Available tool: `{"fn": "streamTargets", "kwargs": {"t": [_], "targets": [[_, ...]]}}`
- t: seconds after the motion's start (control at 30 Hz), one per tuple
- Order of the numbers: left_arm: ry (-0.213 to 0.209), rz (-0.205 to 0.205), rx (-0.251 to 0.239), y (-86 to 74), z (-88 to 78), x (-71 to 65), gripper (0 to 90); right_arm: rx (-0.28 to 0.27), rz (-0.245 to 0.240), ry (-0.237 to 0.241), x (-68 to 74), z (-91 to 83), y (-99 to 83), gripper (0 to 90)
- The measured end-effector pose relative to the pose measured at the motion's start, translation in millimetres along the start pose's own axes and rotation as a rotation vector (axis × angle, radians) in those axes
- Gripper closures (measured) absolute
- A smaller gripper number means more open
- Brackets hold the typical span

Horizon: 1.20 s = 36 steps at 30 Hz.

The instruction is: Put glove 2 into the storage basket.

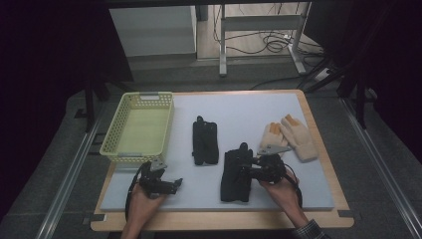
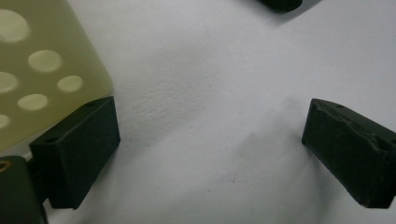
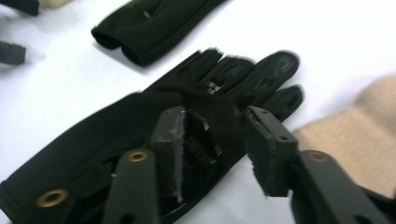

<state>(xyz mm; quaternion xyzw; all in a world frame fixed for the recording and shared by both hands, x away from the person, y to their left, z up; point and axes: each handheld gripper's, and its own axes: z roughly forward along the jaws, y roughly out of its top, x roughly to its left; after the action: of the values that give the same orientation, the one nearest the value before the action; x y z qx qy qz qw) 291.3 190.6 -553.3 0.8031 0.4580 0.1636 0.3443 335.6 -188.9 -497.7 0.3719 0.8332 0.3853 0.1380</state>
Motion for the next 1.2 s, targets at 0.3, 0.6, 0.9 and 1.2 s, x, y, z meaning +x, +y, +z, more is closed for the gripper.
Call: {"fn": "streamTargets", "kwargs": {"t": [0.3,0.6,0.9,1.2], "targets": [[0.0,0.0,0.0,-0.1,-0.1,0.0,4.5,0.002,-0.065,0.059,-5.4,32.7,42.9,51.7],[0.0,0.0,0.0,-0.1,-0.1,0.0,4.5,0.012,-0.071,0.076,1.0,82.8,80.2,63.6],[-0.001,-0.001,0.0,0.0,0.1,0.1,4.4,0.082,-0.036,0.06,4.5,139.3,92.0,58.3],[-0.001,-0.001,0.0,0.0,0.1,0.0,4.4,0.037,0.013,0.039,-2.8,118.9,93.6,85.7]]}}
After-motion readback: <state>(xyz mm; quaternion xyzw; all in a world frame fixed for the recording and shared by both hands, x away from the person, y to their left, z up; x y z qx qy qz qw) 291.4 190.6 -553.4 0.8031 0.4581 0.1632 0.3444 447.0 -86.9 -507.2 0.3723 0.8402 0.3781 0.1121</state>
